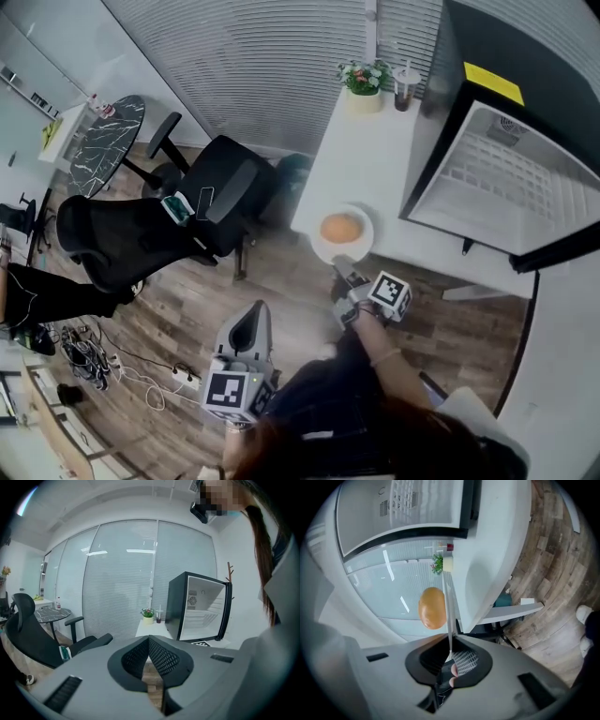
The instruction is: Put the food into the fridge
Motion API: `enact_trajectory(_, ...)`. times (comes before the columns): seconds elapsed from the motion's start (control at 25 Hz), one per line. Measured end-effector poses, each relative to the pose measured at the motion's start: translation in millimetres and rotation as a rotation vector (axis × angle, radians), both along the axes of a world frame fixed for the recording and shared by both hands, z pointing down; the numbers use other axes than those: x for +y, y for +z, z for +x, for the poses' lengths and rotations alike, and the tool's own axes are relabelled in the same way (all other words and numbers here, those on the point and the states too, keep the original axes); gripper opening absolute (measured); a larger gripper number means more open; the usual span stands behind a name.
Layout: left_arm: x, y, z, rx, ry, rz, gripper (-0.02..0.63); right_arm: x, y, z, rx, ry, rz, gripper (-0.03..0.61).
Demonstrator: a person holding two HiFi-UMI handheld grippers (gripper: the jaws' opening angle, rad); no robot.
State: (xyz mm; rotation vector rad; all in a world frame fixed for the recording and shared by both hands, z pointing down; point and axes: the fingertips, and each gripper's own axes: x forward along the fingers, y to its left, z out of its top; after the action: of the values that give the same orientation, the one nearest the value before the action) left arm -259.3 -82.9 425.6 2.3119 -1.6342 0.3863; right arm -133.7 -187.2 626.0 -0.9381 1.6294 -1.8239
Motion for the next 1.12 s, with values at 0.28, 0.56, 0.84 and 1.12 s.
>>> enact_trajectory(0.28,10.2,1.5,-1.5,0.018,0.082,0.038,0.000,18.9,-26.7,0.8,0.022,0.017,0.045,0.012)
enact_trajectory(0.56,22.3,-4.6,-10.0,0.066,0.131,0.060,0.000,36.1,-43.8,5.3,0.035,0.068,0.071,0.012)
enact_trajectory(0.84,27.8,-6.0,-16.6,0.065,0.172,0.077,0.000,50.6,-61.4,12.3,0.052,0.090,0.077,0.012)
enact_trajectory(1.12,26.2,-10.0,4.2,0.060,0.212,0.076,0.000,57.1,-75.0,26.2,0.054,0.087,0.102,0.012)
